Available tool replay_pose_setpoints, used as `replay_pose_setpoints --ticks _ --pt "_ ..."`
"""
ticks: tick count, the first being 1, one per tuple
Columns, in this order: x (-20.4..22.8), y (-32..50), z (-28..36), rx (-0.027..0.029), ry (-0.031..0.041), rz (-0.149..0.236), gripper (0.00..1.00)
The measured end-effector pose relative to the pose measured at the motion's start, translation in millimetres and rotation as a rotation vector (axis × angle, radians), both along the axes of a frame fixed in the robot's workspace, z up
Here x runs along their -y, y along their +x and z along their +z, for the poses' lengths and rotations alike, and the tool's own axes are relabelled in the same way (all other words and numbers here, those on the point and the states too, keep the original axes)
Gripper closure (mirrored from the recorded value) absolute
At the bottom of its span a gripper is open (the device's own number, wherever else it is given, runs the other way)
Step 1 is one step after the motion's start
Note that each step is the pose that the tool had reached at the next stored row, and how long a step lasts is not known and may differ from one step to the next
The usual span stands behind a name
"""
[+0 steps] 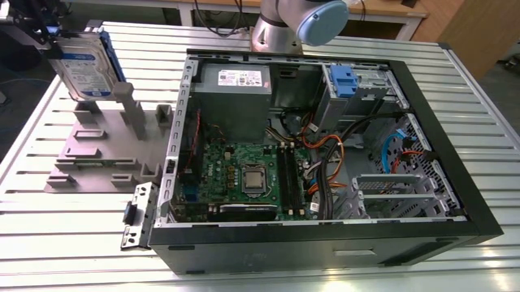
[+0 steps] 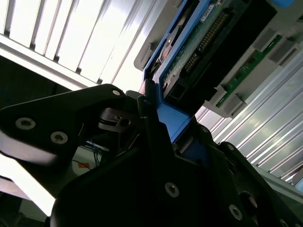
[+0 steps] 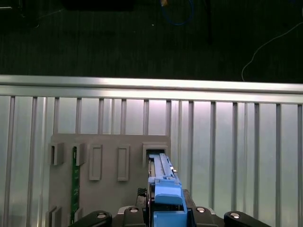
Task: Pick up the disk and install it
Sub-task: 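Pick up the disk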
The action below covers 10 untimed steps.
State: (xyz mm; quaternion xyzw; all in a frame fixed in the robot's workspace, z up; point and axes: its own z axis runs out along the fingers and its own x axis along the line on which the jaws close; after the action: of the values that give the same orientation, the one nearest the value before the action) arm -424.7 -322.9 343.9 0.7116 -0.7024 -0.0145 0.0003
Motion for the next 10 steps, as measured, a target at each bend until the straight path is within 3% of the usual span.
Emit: replay_pose_setpoints --ticks 10 --pt "0.0 -0.1 9.2 0.0000 -0.0001 0.000 0.63"
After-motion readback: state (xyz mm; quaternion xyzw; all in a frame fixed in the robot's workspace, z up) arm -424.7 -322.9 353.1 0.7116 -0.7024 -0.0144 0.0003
